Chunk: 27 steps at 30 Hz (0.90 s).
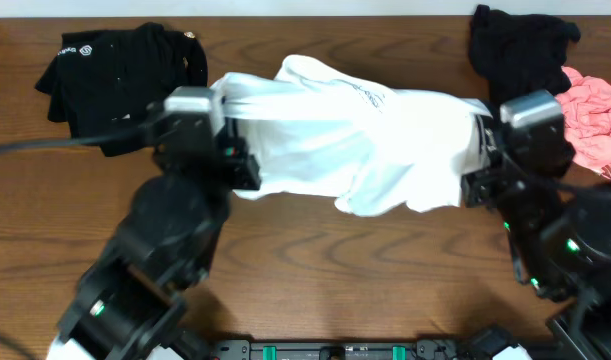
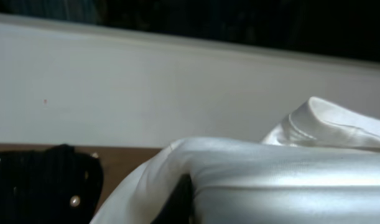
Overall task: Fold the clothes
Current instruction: 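Spread the t-shirt flat onto the table center with both grippers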
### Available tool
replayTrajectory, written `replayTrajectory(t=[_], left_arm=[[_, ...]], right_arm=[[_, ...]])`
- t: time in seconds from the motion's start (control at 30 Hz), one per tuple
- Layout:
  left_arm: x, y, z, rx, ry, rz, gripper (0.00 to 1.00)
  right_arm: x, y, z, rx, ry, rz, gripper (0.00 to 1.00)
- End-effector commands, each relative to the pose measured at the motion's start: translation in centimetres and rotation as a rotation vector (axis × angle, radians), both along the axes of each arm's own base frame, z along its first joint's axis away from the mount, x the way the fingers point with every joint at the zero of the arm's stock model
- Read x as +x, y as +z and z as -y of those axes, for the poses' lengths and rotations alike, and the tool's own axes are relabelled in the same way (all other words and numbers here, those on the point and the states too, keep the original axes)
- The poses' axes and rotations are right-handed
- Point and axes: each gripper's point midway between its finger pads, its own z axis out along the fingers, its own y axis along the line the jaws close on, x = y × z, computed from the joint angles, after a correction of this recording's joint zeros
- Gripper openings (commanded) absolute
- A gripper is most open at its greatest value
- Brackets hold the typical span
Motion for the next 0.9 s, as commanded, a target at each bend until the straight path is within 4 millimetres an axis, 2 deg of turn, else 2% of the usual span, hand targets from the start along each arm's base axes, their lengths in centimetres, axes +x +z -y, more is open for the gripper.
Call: replayTrajectory(t=[0.0,0.17,0.27,0.4,0.5,0.57,0.67,0.87], left_arm=[[-2.0,2.4,-3.5,-0.038,0.096,0.078,0.06],[-4.8,4.6,-4.3,-0.109,0.044,0.151,0.06],[-6.0,5.3,-4.0,-0.135,-0.009,0.174,0.06],[-6.5,5.3,-3.1,-0.142,-0.064,0.174,0.06],[-6.1,4.9,-2.2,-0.127,-0.077,0.157,0.06],[-5.3,4.3,-1.6,-0.106,-0.069,0.137,0.06],[-3.7,3.1,-0.8,-0.051,-0.026,0.098,0.06],[0.6,-1.0,0.5,0.091,0.142,-0.01,0.06]], right_arm=[[-1.8,3.2,3.4,0.063,-0.119,0.079,0.01],[-3.6,4.8,3.4,0.079,-0.054,0.097,0.01],[-4.9,5.6,3.0,0.079,0.005,0.089,0.01],[-6.2,6.2,2.9,0.08,0.047,0.077,0.01],[-6.5,6.1,2.9,0.076,0.057,0.064,0.01],[-6.1,5.6,2.6,0.064,0.056,0.043,0.01],[-4.4,4.2,1.8,0.018,0.048,-0.011,0.01],[1.7,0.0,-0.8,-0.114,0.007,-0.152,0.01]])
